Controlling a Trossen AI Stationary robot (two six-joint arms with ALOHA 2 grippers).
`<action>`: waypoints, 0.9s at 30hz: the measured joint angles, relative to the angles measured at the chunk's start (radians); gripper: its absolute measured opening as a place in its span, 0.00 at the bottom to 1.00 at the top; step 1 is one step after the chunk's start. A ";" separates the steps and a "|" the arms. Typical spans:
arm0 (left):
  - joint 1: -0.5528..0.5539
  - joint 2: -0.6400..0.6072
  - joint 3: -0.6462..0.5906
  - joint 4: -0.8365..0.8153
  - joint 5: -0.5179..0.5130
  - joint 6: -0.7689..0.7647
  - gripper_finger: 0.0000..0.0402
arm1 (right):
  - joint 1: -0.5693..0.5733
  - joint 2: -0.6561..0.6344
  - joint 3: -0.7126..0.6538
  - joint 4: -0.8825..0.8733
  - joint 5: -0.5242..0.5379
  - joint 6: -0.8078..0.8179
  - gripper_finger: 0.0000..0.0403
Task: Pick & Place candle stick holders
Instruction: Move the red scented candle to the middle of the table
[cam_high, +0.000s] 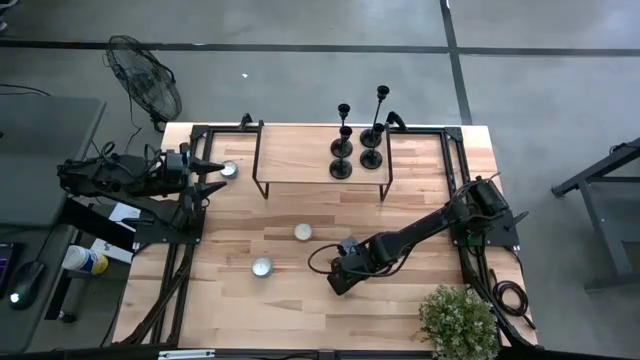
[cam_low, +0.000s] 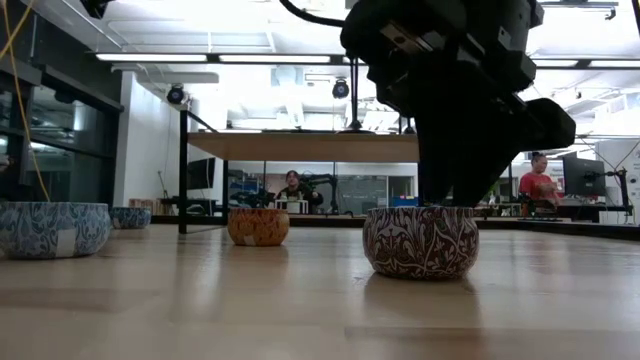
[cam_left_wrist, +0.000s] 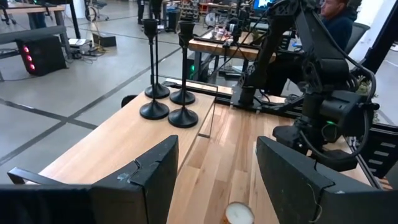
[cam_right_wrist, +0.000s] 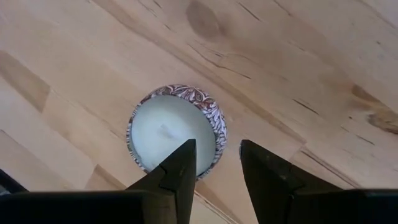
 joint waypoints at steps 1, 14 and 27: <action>0.000 0.000 0.000 0.000 0.000 0.000 0.52 | 0.000 0.003 0.000 0.000 -0.001 0.000 0.29; 0.000 0.000 0.000 0.001 -0.004 0.000 0.52 | 0.000 0.016 0.000 -0.006 -0.006 -0.025 0.29; 0.000 0.000 0.000 0.002 -0.005 0.000 0.52 | 0.000 0.016 0.000 -0.023 -0.015 -0.047 0.17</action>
